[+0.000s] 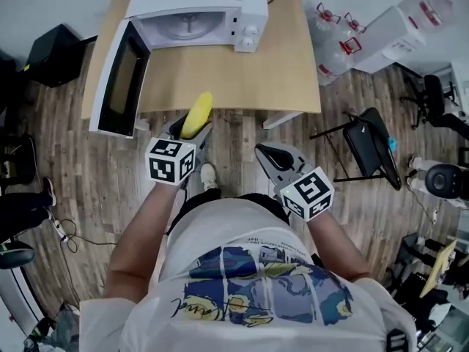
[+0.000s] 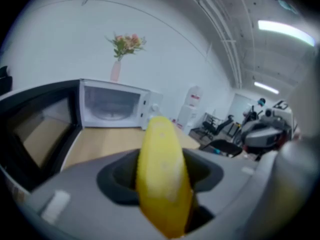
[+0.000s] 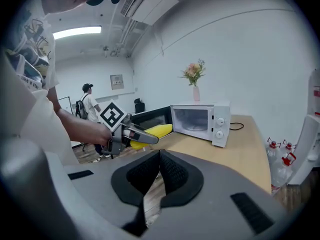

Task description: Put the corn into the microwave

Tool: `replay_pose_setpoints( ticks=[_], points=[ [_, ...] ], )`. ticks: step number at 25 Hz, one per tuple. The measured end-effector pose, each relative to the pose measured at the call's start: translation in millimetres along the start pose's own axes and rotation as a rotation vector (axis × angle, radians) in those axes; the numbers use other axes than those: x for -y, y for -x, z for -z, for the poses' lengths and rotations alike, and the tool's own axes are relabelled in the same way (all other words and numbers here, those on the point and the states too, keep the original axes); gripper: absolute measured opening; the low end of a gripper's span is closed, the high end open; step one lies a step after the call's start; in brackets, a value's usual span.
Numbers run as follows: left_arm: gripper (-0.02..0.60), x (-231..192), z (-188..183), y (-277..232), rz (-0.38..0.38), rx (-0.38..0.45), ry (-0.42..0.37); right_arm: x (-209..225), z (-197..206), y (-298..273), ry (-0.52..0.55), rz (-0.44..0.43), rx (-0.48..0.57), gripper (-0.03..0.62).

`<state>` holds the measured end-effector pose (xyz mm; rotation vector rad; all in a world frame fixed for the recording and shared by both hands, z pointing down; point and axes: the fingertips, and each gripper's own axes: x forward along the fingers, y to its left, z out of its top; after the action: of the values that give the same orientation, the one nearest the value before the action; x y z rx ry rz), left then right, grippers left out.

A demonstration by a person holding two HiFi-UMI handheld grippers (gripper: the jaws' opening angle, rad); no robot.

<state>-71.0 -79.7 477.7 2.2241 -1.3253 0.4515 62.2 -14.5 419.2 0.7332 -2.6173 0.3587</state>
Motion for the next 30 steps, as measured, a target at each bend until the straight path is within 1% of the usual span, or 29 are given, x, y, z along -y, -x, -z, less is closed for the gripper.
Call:
replay_pose_setpoints(
  ticks=[5,7,9,13,17,21,25,30],
  points=[
    [0.252,-64,-22,-38,-0.047,-0.011,-0.071,2,-20,-35,-0.03,0.041,0.0,0.01],
    [0.252,-85,-32,-53,-0.075,-0.01,-0.089,3,-25,-40,-0.049,0.041,-0.002,0.009],
    [0.252,-105,-44,-70,-0.105,-0.004,-0.103,8,-27,-46,-0.044,0.036,-0.015,0.01],
    [0.252,-141,-63,-107,-0.156,-0.011,-0.134,26,-25,-59,-0.033,0.019,-0.052,0.01],
    [0.252,-172,-84,-142,-0.218,-0.039,-0.216,49,-30,-64,-0.02,-0.01,-0.081,0.009],
    [0.252,-201,-102,-186,-0.271,-0.081,-0.295,86,-36,-67,-0.013,-0.023,-0.106,0.011],
    [0.252,-226,-114,-225,-0.29,-0.131,-0.383,116,-42,-75,0.001,-0.028,-0.131,0.01],
    [0.252,-247,-133,-266,-0.275,-0.149,-0.481,145,-49,-81,0.018,-0.016,-0.156,0.011]
  ],
)
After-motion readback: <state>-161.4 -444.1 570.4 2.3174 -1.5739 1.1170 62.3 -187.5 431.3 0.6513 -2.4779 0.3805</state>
